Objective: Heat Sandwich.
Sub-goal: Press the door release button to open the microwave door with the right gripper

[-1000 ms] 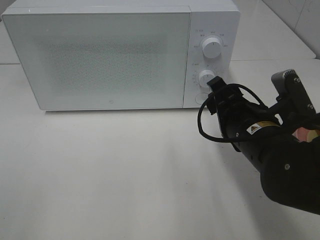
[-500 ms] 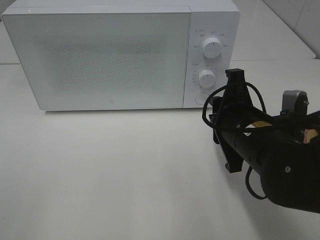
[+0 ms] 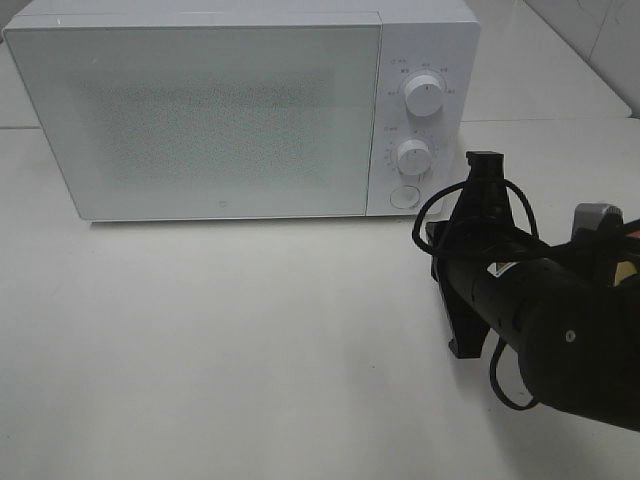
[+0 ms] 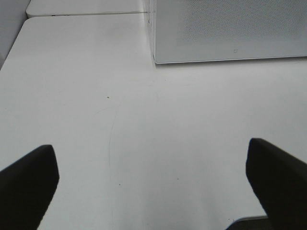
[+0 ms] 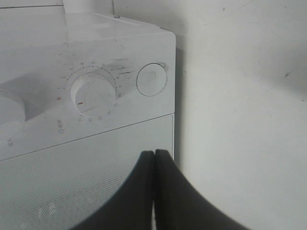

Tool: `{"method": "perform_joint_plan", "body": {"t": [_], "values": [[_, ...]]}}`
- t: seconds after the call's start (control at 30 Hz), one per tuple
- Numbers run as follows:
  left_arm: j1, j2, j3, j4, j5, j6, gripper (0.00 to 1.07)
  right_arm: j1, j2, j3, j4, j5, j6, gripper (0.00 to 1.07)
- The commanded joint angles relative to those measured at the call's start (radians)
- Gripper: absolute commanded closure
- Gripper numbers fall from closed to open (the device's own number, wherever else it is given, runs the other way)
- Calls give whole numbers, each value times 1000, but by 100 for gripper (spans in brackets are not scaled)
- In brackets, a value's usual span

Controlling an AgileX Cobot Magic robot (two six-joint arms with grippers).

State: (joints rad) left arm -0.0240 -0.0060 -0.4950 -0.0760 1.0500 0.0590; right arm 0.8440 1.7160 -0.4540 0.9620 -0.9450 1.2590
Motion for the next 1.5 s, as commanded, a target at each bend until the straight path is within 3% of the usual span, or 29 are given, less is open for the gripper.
{"method": "perform_joint_plan", "body": {"t": [0.03, 0.77, 1.5], "values": [[-4, -20, 4, -4, -14, -2, 7, -24, 23, -2, -13, 10, 34, 107], [-4, -20, 4, -4, -14, -2, 7, -219, 219, -259, -246, 154, 53, 107], [-4, -20, 4, -4, -14, -2, 7, -285, 347, -382, -274, 166, 45, 107]]}}
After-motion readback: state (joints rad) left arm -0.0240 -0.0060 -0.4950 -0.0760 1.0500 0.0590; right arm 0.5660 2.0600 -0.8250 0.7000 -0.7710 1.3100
